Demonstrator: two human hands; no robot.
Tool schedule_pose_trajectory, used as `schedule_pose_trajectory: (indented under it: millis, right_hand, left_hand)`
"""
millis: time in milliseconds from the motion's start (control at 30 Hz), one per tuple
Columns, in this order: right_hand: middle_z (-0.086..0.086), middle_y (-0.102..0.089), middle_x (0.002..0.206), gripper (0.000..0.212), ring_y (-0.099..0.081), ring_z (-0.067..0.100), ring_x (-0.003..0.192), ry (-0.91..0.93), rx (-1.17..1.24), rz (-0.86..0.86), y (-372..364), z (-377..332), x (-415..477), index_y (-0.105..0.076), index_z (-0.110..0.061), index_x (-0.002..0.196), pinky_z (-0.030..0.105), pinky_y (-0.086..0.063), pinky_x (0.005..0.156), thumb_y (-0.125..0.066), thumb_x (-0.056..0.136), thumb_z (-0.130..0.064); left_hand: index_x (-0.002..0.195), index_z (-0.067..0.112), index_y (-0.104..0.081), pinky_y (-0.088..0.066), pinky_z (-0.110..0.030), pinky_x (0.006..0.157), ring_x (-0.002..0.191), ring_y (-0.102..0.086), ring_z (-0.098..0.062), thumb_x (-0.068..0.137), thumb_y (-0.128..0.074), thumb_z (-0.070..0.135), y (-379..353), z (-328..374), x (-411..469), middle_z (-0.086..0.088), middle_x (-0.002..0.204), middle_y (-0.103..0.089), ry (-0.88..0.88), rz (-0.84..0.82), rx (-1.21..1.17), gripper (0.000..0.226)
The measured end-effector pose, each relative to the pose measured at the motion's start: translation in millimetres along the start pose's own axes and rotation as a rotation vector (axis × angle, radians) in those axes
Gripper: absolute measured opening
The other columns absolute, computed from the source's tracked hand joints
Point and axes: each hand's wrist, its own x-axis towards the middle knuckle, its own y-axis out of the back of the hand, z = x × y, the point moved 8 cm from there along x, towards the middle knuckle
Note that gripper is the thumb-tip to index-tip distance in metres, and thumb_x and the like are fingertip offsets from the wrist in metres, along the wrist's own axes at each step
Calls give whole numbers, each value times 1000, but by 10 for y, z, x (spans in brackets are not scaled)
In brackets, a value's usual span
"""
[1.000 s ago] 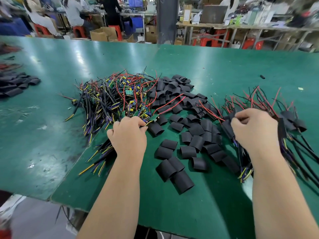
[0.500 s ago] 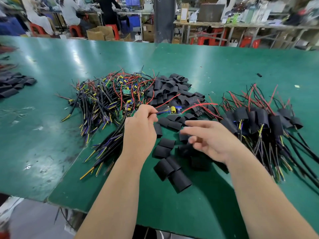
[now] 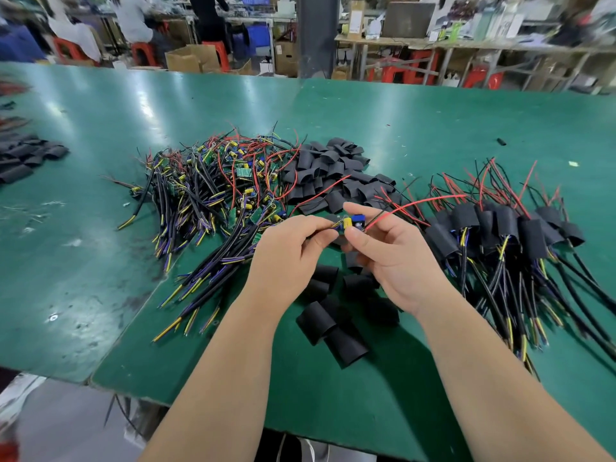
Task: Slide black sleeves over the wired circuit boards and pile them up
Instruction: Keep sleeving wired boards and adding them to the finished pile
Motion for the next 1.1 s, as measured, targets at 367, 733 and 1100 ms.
schedule_pose_trajectory:
  millis: [367,733,1100]
  right_hand:
    - [-18,-55,84,15,-47,-8,76,263,-1061,-86,-233,-27,-58,-72,-23,96,3,-32,71,-76,82,-26]
    - [-15,-53,93,53,-49,-9,80,91,-1213,-365,-183,118,-85,-65,-38,106,9,-36,68,-86,58,-49]
    - [-6,-54,126,32,-43,19,122,232,-1281,115,59,-128,-25,-65,-32,119,34,-28,98,-64,87,-40]
  left_hand:
    - [90,0,-68,-37,-19,69,72,-56,-17,94,-55,10,328,53,-44,-6,76,-66,60,346,71,17]
    - [86,6,-73,-45,-32,49,63,-63,-26,92,-54,24,266,268,-63,-4,77,-68,-71,390,340,27]
    - [95,10,-71,-29,-24,57,76,-59,-23,98,-51,26,456,-96,-90,-2,86,-68,243,451,314,25]
